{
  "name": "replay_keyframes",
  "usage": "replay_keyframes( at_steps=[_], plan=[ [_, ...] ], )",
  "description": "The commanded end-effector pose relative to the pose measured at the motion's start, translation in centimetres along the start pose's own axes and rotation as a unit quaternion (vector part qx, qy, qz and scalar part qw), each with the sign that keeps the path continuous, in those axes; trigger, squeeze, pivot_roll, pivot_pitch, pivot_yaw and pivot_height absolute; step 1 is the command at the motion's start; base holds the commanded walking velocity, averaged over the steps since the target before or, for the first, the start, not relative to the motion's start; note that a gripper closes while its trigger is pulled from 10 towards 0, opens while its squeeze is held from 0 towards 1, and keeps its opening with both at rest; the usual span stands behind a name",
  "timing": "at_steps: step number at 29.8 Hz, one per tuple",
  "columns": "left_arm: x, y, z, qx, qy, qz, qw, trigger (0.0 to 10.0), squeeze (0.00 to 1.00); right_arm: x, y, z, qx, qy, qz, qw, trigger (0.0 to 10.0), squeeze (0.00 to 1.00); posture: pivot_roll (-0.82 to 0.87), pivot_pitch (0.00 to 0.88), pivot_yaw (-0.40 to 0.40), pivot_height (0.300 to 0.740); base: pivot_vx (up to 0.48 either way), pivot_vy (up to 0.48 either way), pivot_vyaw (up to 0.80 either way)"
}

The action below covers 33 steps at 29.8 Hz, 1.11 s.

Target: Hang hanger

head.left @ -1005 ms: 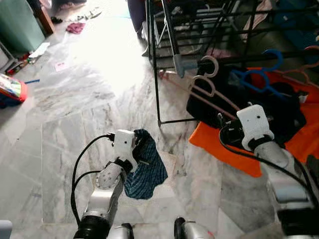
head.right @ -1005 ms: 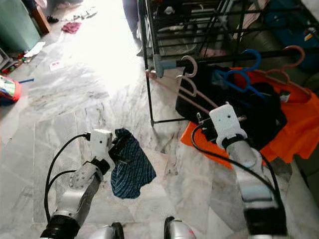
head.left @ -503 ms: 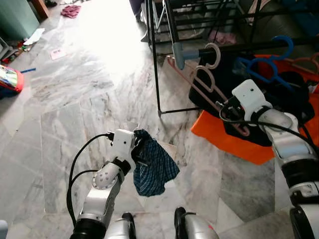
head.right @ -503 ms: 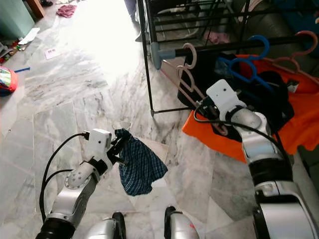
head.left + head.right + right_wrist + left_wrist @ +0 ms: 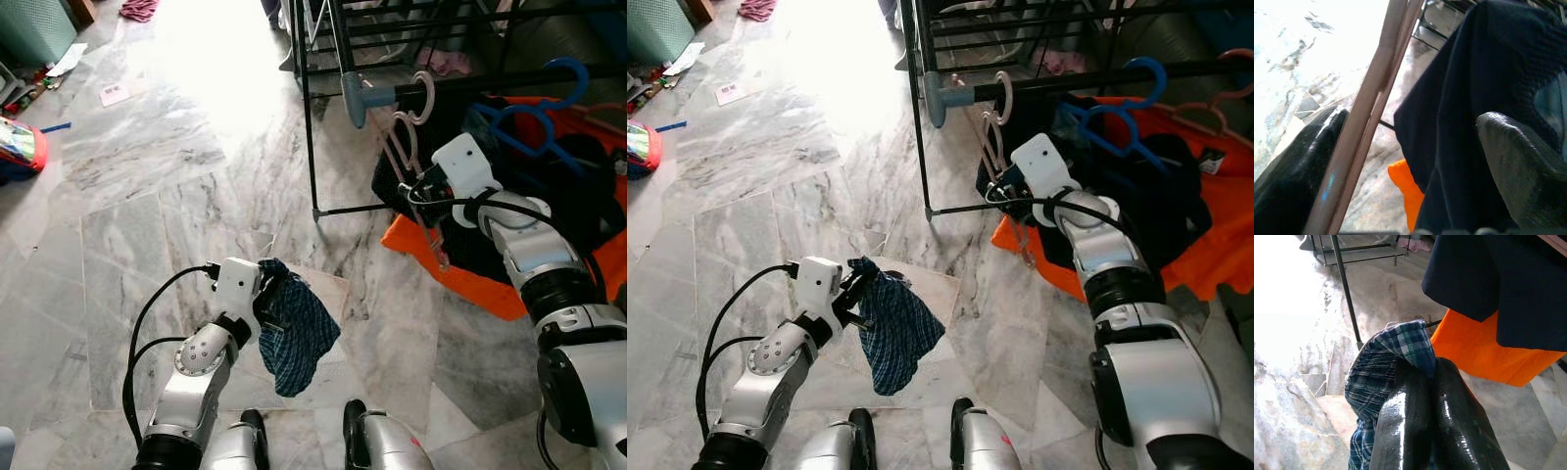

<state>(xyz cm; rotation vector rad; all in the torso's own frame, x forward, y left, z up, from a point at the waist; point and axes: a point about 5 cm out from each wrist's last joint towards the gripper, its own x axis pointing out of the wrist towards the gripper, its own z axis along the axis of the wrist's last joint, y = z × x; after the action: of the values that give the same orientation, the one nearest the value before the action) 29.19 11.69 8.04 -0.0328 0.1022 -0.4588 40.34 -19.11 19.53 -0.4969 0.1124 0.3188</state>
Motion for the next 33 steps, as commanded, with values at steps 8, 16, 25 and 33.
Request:
replay_keyframes(
  at_steps=[8, 16, 25, 33],
  plan=[
    [-0.3, -0.2, -0.2, 0.007, 0.009, -0.001, 1.0, 10.0, 0.0, 0.5, -0.3, 0.5, 0.054, -0.007, -0.048, 0.997, 10.0, 0.0, -0.03, 0.289, 0.04, 0.74, 0.0, 0.0, 0.0],
    [-0.2, 0.0, -0.3, 0.013, 0.015, -0.001, 1.0, 10.0, 0.0, 1.0, 0.2, 1.9, 0.072, -0.037, -0.044, 0.996, 10.0, 0.0, -0.03, 0.282, 0.049, 0.74, 0.0, 0.0, 0.0],
    [-0.2, -0.1, -0.3, 0.013, 0.017, 0.0, 1.0, 10.0, 0.0, 1.3, 0.7, 2.1, 0.07, -0.035, -0.028, 0.997, 0.3, 0.0, -0.03, 0.284, 0.046, 0.74, 0.0, 0.0, 0.0],
    [-0.2, -0.3, -0.4, 0.012, 0.02, 0.0, 1.0, 10.0, 0.0, 1.3, 0.6, 2.1, 0.078, -0.033, -0.043, 0.995, 4.0, 0.0, -0.03, 0.283, 0.043, 0.74, 0.0, 0.0, 0.0]
  ],
)
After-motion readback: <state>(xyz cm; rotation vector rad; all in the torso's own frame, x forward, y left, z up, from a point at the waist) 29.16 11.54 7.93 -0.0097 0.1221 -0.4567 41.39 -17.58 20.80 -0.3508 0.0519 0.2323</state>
